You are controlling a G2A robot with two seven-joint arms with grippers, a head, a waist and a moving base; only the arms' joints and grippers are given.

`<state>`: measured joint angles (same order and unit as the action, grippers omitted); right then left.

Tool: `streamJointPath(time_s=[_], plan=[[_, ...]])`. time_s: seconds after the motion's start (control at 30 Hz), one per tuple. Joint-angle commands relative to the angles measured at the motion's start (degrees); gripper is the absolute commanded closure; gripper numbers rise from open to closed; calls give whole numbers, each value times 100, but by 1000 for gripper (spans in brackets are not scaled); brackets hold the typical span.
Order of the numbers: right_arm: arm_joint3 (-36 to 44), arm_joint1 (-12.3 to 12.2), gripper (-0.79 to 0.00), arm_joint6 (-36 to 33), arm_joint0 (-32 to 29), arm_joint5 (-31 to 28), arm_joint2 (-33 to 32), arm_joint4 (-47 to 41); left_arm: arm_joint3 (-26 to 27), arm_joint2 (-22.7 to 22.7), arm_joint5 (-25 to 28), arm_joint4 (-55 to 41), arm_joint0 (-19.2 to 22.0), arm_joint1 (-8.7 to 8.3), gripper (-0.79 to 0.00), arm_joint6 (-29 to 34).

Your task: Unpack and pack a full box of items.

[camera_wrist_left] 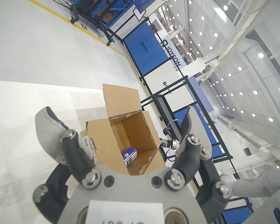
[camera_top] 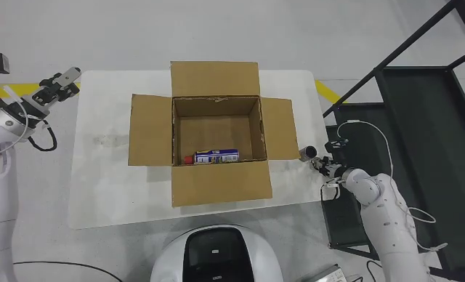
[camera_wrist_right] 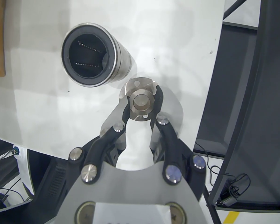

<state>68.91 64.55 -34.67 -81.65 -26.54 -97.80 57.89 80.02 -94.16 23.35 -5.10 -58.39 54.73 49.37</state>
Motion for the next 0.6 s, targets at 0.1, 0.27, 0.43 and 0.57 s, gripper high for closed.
streamJointPath(time_s=[0.1,0.27,0.43,0.57], plan=[[24,-22,-785,123,23,78,-44,-74,0,0,0,0,0,0,-785,0],[673,-78,-785,417,-299,129,-476,-386,0,0,0,0,0,0,-785,0],[2065,-141,-785,361,-706,-198,-806,-552,0,0,0,0,0,0,-785,0],[3057,-165,-785,204,-783,-615,-659,-651,0,0,0,0,0,0,-785,0]])
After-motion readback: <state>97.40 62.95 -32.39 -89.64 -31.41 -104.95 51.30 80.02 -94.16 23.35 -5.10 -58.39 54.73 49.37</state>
